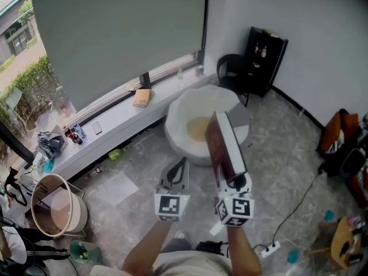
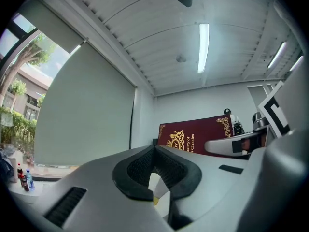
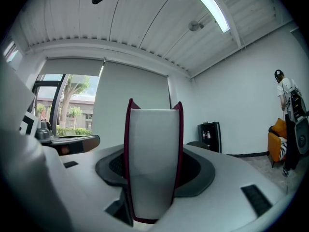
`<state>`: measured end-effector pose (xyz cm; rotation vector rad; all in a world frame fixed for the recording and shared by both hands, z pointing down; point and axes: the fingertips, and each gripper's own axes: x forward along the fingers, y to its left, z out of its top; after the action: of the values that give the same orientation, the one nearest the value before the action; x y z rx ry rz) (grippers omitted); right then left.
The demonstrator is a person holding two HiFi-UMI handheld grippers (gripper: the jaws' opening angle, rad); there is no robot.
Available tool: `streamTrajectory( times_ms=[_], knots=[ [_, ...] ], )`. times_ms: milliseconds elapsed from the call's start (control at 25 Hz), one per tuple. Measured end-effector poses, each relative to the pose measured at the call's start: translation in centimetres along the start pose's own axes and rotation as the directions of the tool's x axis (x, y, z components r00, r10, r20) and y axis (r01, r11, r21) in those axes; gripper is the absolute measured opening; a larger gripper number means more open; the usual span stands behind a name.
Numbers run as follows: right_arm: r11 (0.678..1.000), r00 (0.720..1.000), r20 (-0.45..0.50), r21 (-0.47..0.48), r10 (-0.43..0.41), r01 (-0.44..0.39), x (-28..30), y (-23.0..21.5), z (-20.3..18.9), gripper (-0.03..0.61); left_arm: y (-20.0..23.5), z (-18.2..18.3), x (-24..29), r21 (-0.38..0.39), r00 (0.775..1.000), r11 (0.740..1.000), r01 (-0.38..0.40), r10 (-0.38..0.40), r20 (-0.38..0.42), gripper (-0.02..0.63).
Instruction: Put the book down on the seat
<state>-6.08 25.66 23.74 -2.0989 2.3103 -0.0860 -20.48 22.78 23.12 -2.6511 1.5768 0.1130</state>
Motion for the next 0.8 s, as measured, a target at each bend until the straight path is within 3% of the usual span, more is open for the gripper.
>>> streamTrajectory(
  times_ms=[400, 800],
  knots=[
    [1.0, 1.0, 0.004, -0.003, -0.001, 0.001, 6.2, 0.3, -0.6, 0.225, 2.6, -1.5, 5.2, 0.011, 1.0, 1.0, 0.024, -0.023, -0.015, 0.006],
    [0.999, 1.0, -0.024, 0.04, 0.012, -0.011, 14.8, -5.4, -1.9, 0.225, 2.8, -3.1, 14.9, 0.027, 0.999, 1.0, 0.007, -0.006, -0.032, 0.006]
  ],
)
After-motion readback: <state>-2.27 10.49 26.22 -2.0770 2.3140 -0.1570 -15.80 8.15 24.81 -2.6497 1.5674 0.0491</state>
